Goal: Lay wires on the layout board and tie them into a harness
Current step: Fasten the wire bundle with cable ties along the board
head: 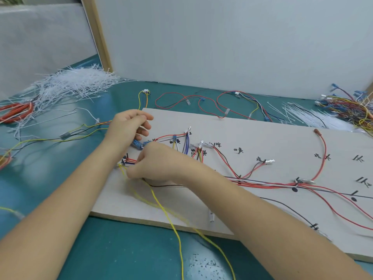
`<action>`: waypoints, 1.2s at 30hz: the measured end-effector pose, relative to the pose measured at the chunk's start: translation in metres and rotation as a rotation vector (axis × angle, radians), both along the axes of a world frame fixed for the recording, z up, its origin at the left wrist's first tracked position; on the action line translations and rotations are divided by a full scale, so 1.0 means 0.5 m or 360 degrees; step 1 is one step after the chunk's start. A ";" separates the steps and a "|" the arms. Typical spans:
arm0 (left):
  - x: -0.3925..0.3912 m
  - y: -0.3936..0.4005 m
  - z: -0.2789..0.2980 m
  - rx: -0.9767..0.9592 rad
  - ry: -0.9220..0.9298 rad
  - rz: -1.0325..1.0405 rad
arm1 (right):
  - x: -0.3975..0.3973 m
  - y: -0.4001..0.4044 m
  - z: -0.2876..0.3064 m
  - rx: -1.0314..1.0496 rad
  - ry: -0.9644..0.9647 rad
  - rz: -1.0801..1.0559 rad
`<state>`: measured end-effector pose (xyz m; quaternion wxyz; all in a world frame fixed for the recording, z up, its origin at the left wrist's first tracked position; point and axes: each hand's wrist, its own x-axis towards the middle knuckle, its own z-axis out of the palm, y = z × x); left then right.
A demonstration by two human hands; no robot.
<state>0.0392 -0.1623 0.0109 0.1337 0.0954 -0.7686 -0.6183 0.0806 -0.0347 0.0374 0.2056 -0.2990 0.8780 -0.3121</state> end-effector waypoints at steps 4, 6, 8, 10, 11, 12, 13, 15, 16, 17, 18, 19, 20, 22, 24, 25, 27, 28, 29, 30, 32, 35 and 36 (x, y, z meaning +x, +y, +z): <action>0.004 0.013 0.000 -0.0370 0.0064 -0.0074 | 0.014 0.039 0.020 -0.0084 -0.0484 0.0121; 0.009 0.022 0.000 -0.0520 0.0121 -0.0111 | 0.018 0.081 0.034 -0.0141 -0.0691 0.0200; 0.012 0.027 -0.001 -0.0656 0.0168 -0.0139 | 0.018 0.139 0.050 -0.0223 -0.0823 0.0219; 0.015 0.031 -0.002 -0.0803 0.0186 -0.0189 | 0.018 0.205 0.065 -0.0371 -0.0989 0.0161; 0.017 0.034 -0.002 -0.0875 0.0187 -0.0221 | 0.018 0.238 0.072 -0.0440 -0.1069 0.0117; 0.019 0.037 -0.001 -0.0942 0.0189 -0.0254 | 0.018 0.270 0.078 -0.0495 -0.1134 0.0073; 0.021 0.040 0.000 -0.0996 0.0196 -0.0280 | 0.018 0.299 0.082 -0.0535 -0.1171 0.0030; 0.025 0.045 0.003 -0.1048 0.0207 -0.0323 | 0.019 0.348 0.086 -0.0546 -0.1141 -0.0064; 0.027 0.047 0.005 -0.1048 0.0209 -0.0349 | 0.022 0.366 0.086 -0.0510 -0.1085 -0.0102; 0.029 0.049 0.008 -0.1039 0.0211 -0.0381 | 0.026 0.378 0.082 -0.0469 -0.1034 -0.0131; 0.032 0.052 0.011 -0.1017 0.0211 -0.0419 | 0.030 0.385 0.078 -0.0453 -0.1013 -0.0159; 0.036 0.055 0.014 -0.0980 0.0210 -0.0468 | 0.034 0.389 0.073 -0.0472 -0.1036 -0.0183; 0.042 0.060 0.018 -0.0928 0.0208 -0.0526 | 0.039 0.391 0.069 -0.0502 -0.1086 -0.0200; 0.056 0.074 0.026 -0.0796 0.0199 -0.0686 | 0.046 0.399 0.064 -0.0495 -0.1122 -0.0220; 0.072 0.092 0.034 -0.0704 0.0143 -0.0915 | 0.050 0.415 0.066 -0.0424 -0.1012 -0.0279; 0.079 0.102 0.037 -0.0706 0.0116 -0.1039 | 0.049 0.425 0.069 -0.0381 -0.0879 -0.0330; 0.090 0.119 0.037 -0.0842 0.0122 -0.1274 | 0.047 0.446 0.071 -0.0195 -0.0436 -0.0438; 0.094 0.127 0.037 -0.0949 0.0141 -0.1363 | 0.047 0.456 0.069 -0.0076 -0.0233 -0.0473; 0.098 0.135 0.035 -0.1033 0.0150 -0.1424 | 0.051 0.464 0.068 0.0034 -0.0105 -0.0484; 0.100 0.140 0.033 -0.1067 0.0135 -0.1463 | 0.057 0.468 0.066 0.0117 -0.0055 -0.0487; 0.105 0.148 0.026 -0.1079 0.0092 -0.1497 | 0.073 0.469 0.061 0.0230 -0.0012 -0.0477; 0.106 0.155 0.021 -0.1181 0.0128 -0.1494 | 0.091 0.463 0.061 0.0184 0.0237 -0.0465; 0.105 0.156 0.020 -0.1189 0.0131 -0.1488 | 0.094 0.464 0.065 0.0122 0.0355 -0.0473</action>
